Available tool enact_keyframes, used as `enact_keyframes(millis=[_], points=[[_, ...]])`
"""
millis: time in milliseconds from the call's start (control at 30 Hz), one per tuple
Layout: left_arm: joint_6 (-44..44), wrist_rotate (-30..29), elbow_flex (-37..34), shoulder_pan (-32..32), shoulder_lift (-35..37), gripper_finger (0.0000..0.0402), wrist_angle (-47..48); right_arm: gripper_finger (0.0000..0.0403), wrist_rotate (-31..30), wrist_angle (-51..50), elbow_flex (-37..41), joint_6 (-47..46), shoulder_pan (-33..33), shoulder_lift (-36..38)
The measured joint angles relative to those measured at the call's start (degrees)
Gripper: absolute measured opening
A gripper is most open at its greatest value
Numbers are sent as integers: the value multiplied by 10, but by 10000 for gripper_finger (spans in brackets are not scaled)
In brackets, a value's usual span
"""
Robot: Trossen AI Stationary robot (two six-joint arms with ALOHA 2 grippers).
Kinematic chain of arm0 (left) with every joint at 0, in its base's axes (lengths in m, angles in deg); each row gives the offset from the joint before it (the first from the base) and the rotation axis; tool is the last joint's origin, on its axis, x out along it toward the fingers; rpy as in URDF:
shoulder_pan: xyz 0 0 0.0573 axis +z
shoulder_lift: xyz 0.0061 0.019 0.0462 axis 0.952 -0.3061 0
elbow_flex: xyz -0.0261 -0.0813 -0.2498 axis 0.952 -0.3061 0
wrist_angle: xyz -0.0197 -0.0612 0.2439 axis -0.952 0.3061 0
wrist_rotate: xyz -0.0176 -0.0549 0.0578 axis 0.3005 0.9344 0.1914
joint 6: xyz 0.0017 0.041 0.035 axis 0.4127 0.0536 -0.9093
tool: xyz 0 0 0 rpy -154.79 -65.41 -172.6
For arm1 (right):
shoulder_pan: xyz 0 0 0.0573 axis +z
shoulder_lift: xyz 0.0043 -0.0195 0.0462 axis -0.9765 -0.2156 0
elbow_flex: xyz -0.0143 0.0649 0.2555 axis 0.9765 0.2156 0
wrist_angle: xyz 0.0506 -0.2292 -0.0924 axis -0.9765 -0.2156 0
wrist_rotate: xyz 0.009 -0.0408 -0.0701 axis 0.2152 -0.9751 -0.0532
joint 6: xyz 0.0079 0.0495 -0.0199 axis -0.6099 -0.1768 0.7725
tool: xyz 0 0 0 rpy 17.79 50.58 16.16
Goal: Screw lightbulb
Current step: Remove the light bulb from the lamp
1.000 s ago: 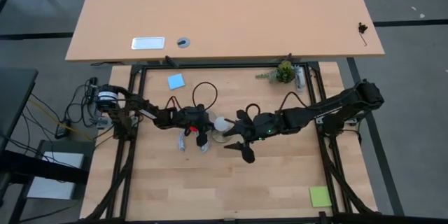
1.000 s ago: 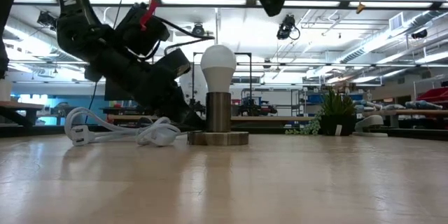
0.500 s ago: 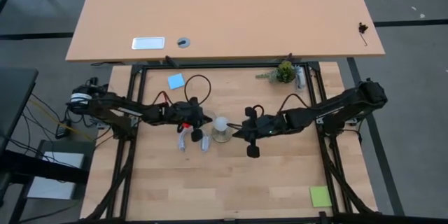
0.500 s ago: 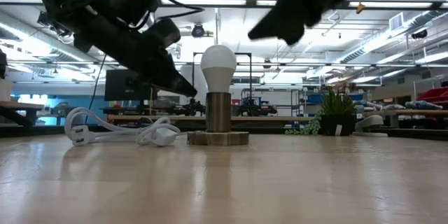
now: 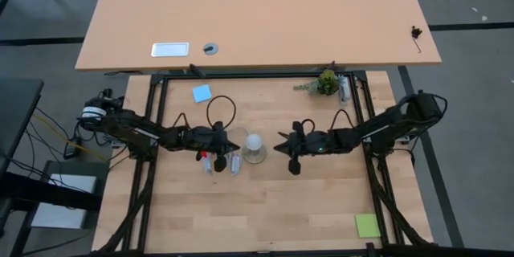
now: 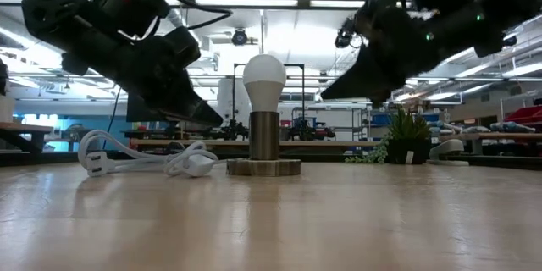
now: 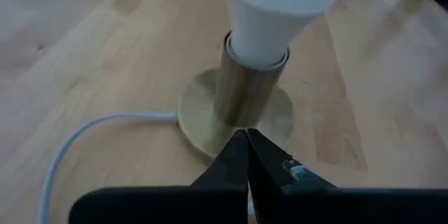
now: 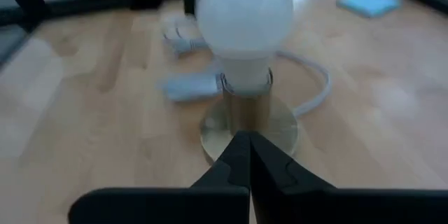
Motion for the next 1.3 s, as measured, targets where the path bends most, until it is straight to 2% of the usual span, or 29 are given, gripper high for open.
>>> enact_keyframes(millis=[167,267,400,600,700,1067,1300], points=[[-7,-9,0,-12,0,2,8,6,21,27,-9,10,-2,-52],[-19,-6,0,-21,1,1,-20,4,20,47,-7,27,13,-61],[-32,17,-10,-33,2,1,-76,3,-2,48,-8,51,32,-35],[-31,31,-65,-35,10,1,-220,2,-14,35,-7,77,42,5],[-20,31,-94,-35,25,1,-251,2,-14,28,-6,86,42,14],[-30,26,-142,-34,114,1,-250,2,-8,-39,-6,105,39,102],[-34,25,-169,-30,192,1,-239,1,34,-59,-6,107,14,129]])
